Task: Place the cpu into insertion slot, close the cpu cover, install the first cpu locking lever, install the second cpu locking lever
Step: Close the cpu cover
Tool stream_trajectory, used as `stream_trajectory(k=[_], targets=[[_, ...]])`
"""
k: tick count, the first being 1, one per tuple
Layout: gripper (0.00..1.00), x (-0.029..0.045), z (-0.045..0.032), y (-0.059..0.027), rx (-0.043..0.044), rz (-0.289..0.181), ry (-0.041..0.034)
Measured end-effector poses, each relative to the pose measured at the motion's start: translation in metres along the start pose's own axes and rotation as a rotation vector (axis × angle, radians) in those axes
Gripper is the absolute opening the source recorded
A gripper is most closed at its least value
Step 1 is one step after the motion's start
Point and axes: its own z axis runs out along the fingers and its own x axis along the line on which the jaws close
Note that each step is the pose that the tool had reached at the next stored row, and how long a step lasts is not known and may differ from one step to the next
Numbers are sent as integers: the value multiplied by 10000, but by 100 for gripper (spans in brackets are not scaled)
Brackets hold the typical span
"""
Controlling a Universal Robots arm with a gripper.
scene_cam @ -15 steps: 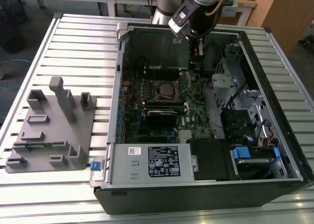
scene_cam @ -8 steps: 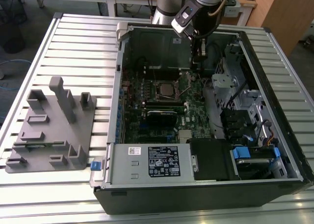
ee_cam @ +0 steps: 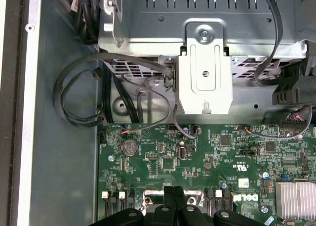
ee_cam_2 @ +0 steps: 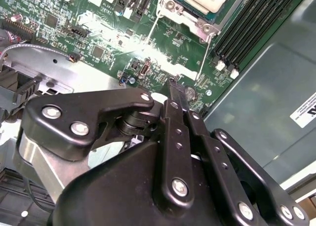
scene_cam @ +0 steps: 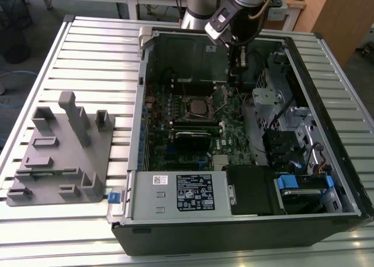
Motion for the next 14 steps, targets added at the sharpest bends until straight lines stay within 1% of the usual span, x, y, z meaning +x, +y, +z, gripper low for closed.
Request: stream_trajectory(k=[4, 10, 14], targets=[[11, 1, 2, 30, 0, 0, -1], [11, 1, 3, 32, 0, 1, -1], [11, 1, 20, 32, 0, 0, -1]])
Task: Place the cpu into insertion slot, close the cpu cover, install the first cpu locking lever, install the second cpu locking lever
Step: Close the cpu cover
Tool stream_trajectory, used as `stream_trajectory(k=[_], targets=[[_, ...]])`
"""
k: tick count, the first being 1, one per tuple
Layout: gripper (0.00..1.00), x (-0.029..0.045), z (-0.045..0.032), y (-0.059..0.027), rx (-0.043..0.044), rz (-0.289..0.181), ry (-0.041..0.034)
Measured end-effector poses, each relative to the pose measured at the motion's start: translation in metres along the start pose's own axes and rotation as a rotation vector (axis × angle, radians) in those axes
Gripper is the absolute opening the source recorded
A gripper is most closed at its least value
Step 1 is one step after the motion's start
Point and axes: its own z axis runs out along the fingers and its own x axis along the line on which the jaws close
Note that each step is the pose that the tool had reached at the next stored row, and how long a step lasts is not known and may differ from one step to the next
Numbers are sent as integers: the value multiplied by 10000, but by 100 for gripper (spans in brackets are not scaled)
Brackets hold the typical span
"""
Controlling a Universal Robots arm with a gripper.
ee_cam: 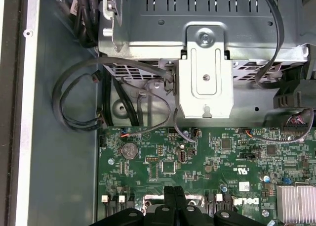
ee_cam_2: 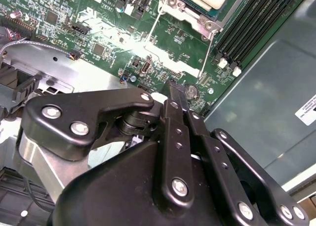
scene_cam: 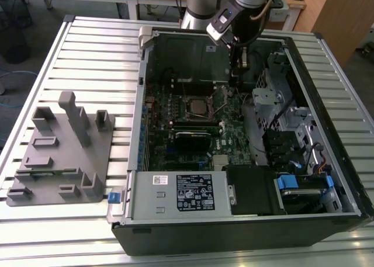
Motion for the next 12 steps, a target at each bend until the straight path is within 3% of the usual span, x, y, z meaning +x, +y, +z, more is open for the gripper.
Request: stream_trajectory(k=[12], targets=[[11, 1, 30, -1, 0, 0, 0]])
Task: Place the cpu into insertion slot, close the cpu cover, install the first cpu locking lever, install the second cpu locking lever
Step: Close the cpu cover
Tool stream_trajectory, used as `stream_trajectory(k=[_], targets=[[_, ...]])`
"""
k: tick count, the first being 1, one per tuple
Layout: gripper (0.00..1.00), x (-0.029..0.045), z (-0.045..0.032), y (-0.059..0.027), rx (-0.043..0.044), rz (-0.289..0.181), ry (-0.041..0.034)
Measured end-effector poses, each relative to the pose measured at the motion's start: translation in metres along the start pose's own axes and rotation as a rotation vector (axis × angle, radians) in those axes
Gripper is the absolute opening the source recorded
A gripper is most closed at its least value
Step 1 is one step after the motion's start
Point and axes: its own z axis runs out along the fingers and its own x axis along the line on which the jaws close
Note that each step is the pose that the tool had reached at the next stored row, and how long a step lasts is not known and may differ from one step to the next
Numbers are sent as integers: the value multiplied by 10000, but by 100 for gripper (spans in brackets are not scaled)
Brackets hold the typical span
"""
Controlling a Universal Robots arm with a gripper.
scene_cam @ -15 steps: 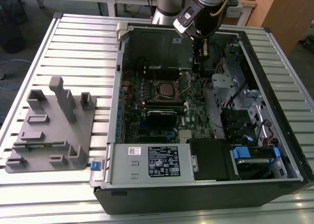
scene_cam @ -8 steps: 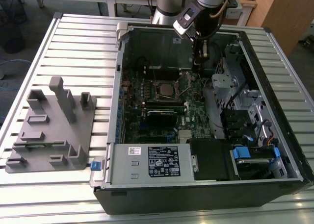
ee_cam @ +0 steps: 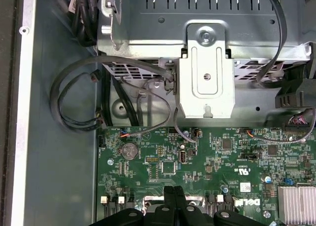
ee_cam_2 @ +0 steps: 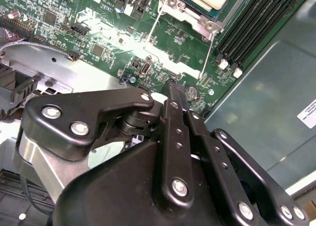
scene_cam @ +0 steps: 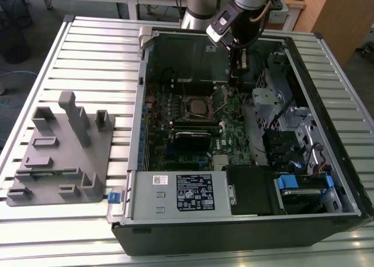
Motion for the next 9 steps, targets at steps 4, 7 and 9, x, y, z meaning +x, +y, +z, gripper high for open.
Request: stream_trajectory(k=[4, 7, 9], targets=[[11, 0, 4, 0, 0, 0, 0], [11, 1, 12, -1, -1, 1, 5], [11, 0, 18, -1, 0, 0, 1]])
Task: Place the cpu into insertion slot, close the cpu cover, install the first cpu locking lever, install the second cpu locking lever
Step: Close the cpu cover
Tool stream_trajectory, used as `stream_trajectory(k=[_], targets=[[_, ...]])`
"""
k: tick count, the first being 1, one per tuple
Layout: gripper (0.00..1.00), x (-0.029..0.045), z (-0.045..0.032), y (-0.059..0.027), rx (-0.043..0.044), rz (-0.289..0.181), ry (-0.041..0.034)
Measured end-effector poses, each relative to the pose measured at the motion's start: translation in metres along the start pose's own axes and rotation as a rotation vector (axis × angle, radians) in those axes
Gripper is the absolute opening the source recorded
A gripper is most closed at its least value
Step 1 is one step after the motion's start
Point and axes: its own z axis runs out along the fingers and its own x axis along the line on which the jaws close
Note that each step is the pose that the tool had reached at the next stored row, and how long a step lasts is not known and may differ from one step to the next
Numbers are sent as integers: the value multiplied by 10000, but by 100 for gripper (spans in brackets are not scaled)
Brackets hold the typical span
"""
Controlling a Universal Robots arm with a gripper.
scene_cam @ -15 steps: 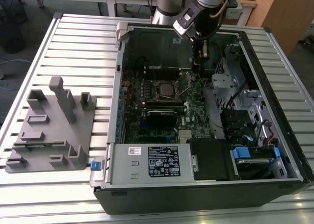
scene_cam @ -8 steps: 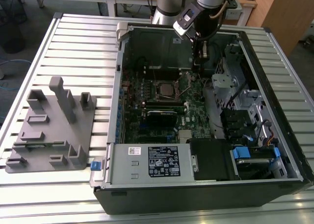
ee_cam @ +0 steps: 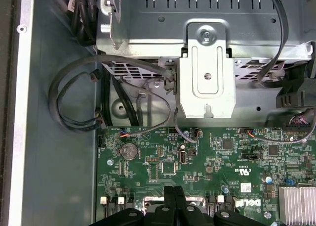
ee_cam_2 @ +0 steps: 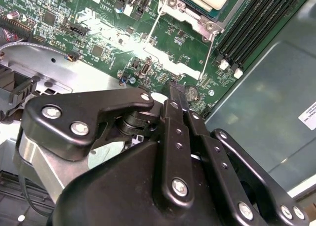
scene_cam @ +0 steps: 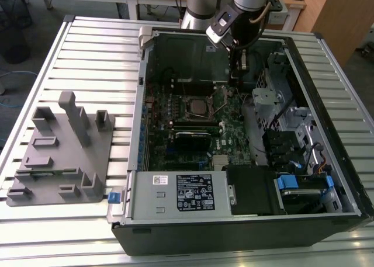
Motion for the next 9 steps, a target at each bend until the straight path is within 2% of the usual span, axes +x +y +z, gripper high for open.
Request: stream_trajectory(k=[9], targets=[[11, 1, 49, -1, 0, 0, 0]])
